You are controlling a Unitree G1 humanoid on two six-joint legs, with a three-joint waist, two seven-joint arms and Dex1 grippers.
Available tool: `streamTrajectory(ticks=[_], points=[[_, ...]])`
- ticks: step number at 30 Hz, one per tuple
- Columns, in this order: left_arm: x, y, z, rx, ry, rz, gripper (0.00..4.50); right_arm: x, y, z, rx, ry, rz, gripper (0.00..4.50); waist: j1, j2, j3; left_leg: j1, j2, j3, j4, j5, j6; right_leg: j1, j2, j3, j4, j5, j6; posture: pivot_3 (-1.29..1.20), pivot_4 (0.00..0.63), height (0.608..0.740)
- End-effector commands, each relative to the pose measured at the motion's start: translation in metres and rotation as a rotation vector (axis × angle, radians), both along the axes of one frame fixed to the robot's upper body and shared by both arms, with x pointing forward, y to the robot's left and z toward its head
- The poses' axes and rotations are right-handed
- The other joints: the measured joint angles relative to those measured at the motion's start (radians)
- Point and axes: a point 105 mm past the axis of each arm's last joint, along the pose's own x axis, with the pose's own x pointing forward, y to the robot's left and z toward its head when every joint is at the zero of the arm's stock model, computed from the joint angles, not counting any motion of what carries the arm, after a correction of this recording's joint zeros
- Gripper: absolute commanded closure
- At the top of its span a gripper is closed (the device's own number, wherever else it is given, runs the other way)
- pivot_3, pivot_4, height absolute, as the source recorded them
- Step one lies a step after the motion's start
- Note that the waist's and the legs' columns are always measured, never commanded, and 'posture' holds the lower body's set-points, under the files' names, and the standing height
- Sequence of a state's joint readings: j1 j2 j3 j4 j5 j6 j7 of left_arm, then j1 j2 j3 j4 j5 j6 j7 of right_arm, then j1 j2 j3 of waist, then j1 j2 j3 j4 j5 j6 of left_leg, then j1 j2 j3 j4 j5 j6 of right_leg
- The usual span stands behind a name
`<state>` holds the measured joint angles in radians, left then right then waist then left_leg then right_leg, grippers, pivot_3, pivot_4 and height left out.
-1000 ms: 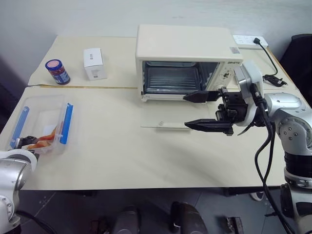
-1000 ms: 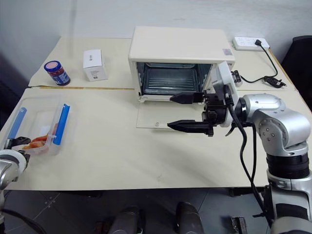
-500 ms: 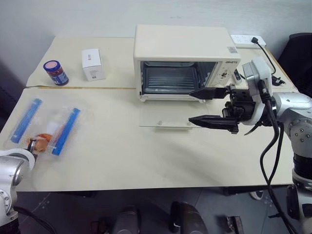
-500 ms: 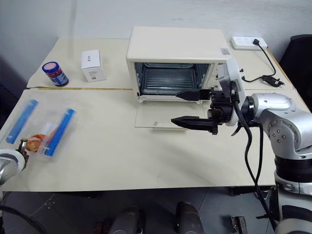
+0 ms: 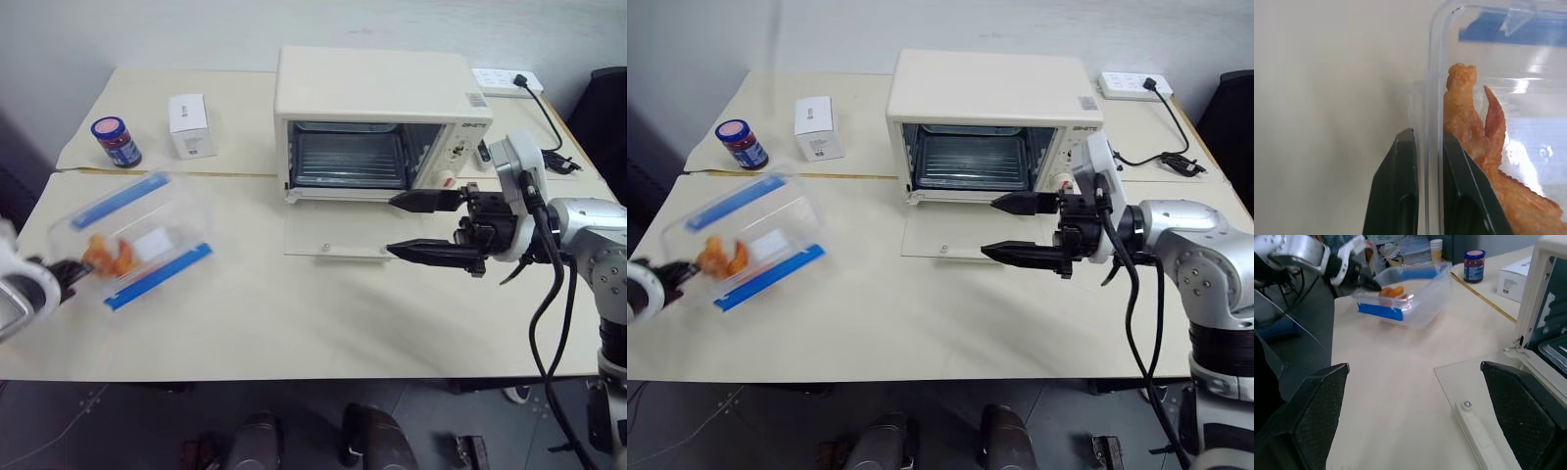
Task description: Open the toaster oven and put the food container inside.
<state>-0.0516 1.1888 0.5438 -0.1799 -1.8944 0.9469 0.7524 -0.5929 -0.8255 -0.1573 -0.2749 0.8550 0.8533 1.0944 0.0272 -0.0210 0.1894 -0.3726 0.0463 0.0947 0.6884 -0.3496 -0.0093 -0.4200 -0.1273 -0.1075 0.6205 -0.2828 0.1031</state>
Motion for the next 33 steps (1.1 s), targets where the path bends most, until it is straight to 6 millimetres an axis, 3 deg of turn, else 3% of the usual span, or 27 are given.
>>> streamTrajectory(ticks=[1, 4, 8, 13, 21, 25, 30, 33], points=[[0.010, -0.033, 0.027, 0.070, -0.055, -0.248, 4.13, -0.007, -0.009, 0.009, 0.006, -0.052, -0.042, 0.00, -0.003, 0.000, 0.000, 0.000, 0.000, 0.001, -0.002, 0.000, 0.000, 0.000, 0.000, 0.000, -0.001, 0.000, 0.000, 0.00, 0.150, 0.740], [0.021, -0.046, 0.032, 0.111, -0.055, -0.338, 4.13, -0.009, -0.011, 0.006, 0.012, -0.046, -0.068, 0.00, -0.007, 0.000, 0.000, 0.001, 0.000, 0.004, -0.007, 0.000, -0.001, -0.002, 0.001, 0.001, -0.002, 0.000, 0.000, 0.00, 0.150, 0.740], [0.046, -0.108, 0.030, 0.179, -0.043, -0.597, 4.13, -0.016, -0.016, 0.000, 0.023, -0.036, -0.126, 0.00, -0.001, 0.000, 0.000, -0.001, 0.002, 0.007, -0.009, 0.002, -0.005, -0.008, 0.005, 0.003, 0.000, 0.000, 0.000, 0.00, 0.150, 0.740], [0.080, -0.154, 0.030, 0.234, -0.031, -0.730, 4.13, -0.021, -0.025, 0.001, 0.037, -0.044, -0.200, 0.00, 0.004, -0.002, 0.001, -0.002, 0.002, 0.007, -0.005, 0.002, -0.004, -0.007, 0.006, 0.005, -0.001, 0.001, 0.003, 0.00, 0.150, 0.740], [0.114, -0.194, 0.023, 0.262, -0.008, -0.776, 4.13, -0.030, -0.037, -0.009, 0.043, -0.035, -0.294, 0.00, -0.003, -0.002, 0.002, -0.002, 0.003, 0.008, -0.005, 0.005, -0.005, -0.008, 0.008, 0.007, -0.001, 0.002, 0.003, 0.00, 0.150, 0.740], [0.128, -0.206, 0.022, 0.251, -0.018, -0.756, 3.12, -0.032, -0.053, -0.012, 0.051, -0.030, -0.364, 0.00, 0.001, -0.003, 0.002, -0.002, 0.003, 0.008, -0.004, 0.006, -0.005, -0.008, 0.008, 0.007, 0.000, 0.002, 0.004, 0.00, 0.150, 0.740], [0.131, -0.215, 0.031, 0.194, -0.076, -0.778, 1.62, -0.032, -0.061, -0.019, 0.043, -0.019, -0.398, 0.00, -0.001, -0.003, 0.002, -0.001, 0.003, 0.008, -0.004, 0.007, -0.005, -0.007, 0.008, 0.008, 0.000, 0.002, 0.004, 0.00, 0.150, 0.740], [0.121, -0.219, 0.050, 0.138, -0.166, -0.832, 1.62, -0.031, -0.063, -0.024, 0.029, -0.016, -0.405, 0.00, -0.003, -0.003, 0.002, -0.002, 0.003, 0.008, -0.004, 0.007, -0.005, -0.007, 0.008, 0.008, 0.000, 0.002, 0.004, 0.00, 0.150, 0.740]])
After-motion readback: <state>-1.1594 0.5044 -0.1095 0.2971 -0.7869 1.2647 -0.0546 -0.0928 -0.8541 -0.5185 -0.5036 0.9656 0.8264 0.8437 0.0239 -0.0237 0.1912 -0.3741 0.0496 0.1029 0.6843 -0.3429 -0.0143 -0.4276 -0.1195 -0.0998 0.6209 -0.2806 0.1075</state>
